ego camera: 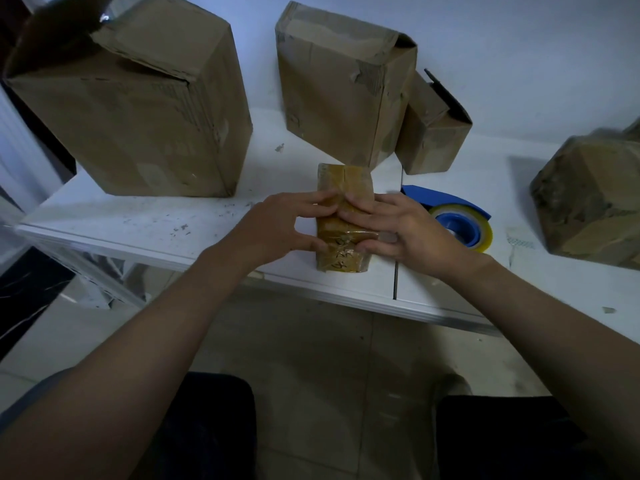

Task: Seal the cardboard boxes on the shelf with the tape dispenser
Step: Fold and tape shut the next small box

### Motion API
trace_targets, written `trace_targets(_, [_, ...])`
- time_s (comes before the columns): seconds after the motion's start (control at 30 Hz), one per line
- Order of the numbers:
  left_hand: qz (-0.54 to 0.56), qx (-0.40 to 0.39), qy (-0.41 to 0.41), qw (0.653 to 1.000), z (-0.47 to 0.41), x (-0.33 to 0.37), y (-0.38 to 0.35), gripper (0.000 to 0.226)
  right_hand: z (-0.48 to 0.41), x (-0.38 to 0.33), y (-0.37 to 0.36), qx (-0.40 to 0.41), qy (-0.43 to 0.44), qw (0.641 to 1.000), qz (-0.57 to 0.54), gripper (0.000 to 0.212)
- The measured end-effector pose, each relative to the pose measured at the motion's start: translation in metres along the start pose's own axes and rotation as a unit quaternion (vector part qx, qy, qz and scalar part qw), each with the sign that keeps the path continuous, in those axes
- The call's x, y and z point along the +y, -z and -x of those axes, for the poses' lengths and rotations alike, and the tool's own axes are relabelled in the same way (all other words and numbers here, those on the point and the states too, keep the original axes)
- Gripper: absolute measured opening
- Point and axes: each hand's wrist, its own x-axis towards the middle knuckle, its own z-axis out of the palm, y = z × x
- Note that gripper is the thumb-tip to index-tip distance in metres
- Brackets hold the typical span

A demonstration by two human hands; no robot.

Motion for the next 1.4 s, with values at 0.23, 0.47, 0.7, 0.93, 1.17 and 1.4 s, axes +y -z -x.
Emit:
trace_targets(0.23, [-0.062, -0.065, -0.043, 0.995, -0.007, -0.015, 0.015, 0.076, -0.001, -0.004, 0.005, -0.010, -0.003, 0.999, -0.053, 0.064])
trace_targets(0.47, [0.006, -0.047, -0.020, 0.999, -0.012, -0.014, 0.014, 0.063, 0.000, -0.008, 0.006, 0.003, -0.012, 0.998, -0.068, 0.061])
trace_targets(0.7, [0.011, -0.002, -0.029, 1.000, -0.011, -0.011, 0.008, 0.065, 0.001, -0.007, -0.001, 0.002, -0.016, 0.998, -0.063, 0.060])
trace_targets(0.93, [0.005, 0.015, -0.063, 0.998, -0.008, -0.019, 0.002, 0.060, 0.003, -0.016, -0.006, -0.026, -0.025, 0.999, -0.038, 0.063])
trace_targets(1.17, [-0.007, 0.044, -0.060, 0.997, -0.005, -0.030, -0.001, 0.058, -0.004, -0.010, 0.012, -0.012, -0.042, 0.998, -0.044, 0.049])
trace_targets(1.4, [-0.019, 0.093, -0.066, 0.993, -0.002, -0.021, -0.014, 0.061, -0.014, -0.001, 0.000, 0.058, -0.031, 0.997, -0.032, 0.041])
